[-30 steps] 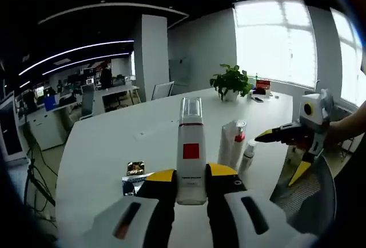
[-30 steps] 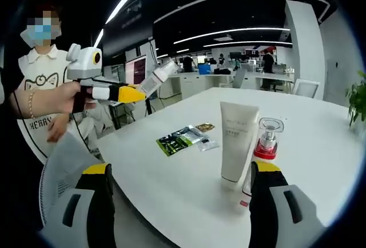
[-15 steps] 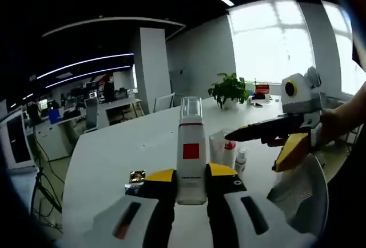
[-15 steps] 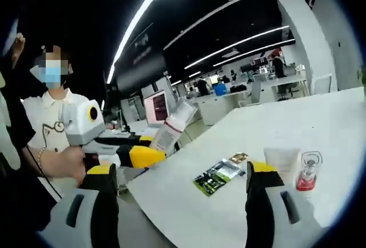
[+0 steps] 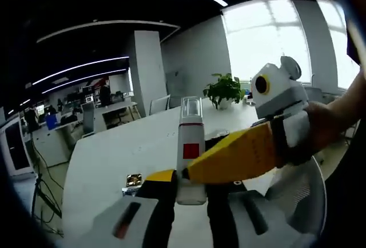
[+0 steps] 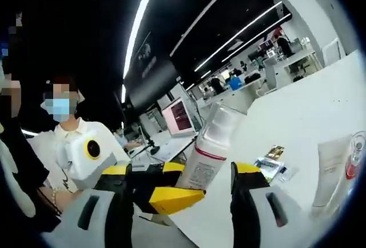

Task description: Arrange the skincare products in the storage area until every visible bottle or jar stands upright without overlapping.

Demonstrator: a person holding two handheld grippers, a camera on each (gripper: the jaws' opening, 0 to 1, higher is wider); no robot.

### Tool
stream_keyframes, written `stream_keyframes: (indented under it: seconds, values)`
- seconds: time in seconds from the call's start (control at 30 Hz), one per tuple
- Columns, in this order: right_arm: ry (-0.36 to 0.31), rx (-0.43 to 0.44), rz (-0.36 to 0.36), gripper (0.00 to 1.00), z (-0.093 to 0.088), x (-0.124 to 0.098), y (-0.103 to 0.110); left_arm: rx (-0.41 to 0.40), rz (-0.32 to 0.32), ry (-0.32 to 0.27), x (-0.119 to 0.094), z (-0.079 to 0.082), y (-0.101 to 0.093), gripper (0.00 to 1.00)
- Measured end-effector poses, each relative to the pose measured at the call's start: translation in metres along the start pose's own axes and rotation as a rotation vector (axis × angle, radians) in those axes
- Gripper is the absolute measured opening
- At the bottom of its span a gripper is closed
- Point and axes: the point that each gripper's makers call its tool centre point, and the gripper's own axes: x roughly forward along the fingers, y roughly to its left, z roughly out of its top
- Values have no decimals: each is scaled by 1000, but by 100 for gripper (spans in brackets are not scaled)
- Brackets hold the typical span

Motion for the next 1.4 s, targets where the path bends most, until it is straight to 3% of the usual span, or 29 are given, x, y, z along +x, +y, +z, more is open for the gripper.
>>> stream_keyframes:
  seconds: [0.07, 0.23, 0.33, 0.4, 0.43, 0.63, 0.83, 0.97, 1.03, 1.1, 1.17, 1.2, 1.23, 1.3, 1.37, 1.4]
  values:
    - [24, 12, 0, 50, -3, 0, 1, 11, 2, -2, 2, 1, -2, 22]
    - [19, 52, -39, 43, -2, -1, -8, 14, 8, -4, 5, -1, 0, 22]
    - [23, 74, -84, 34, -2, -3, -17, 35, 6, 3, 8, -2, -2, 22]
    - [17, 75, -137, 22, -2, -5, -26, 35, 5, 11, 9, -6, -3, 22]
    - [22, 74, -99, 22, -4, -5, -22, 27, 4, 7, 10, -8, -4, 22]
    - [11, 65, -142, 20, -3, -3, -28, 18, 5, 5, 12, -7, -3, 22]
    - [58, -52, -139, 20, -6, 0, -27, 13, 1, 3, 14, -10, -4, 23]
    - [90, -145, -126, 20, -8, -2, -30, 51, -86, 36, 13, -19, -13, 29]
    - [103, -163, -106, 20, -9, -3, -30, -7, -139, 34, 10, -22, -15, 37]
    - [147, -253, -72, 20, -12, -7, -34, -9, -193, 40, 4, -22, -16, 41]
    - [182, -307, -42, 20, -16, -10, -36, -35, -263, 23, -5, -14, -15, 43]
    - [214, -319, 8, 20, -23, -11, -33, -51, -279, 4, -7, -9, -13, 44]
    - [227, -325, 28, 20, -26, -12, -32, -41, -328, 38, -11, -10, -13, 47]
    - [269, -372, 96, 20, -34, -12, -30, -58, -386, 30, -11, -2, -11, 49]
    - [291, -421, 99, 20, -38, -11, -34, -31, -418, -7, -10, 18, -24, 47]
    - [318, -427, 135, 20, -43, -12, -31, -55, -445, 0, -9, 23, -27, 46]
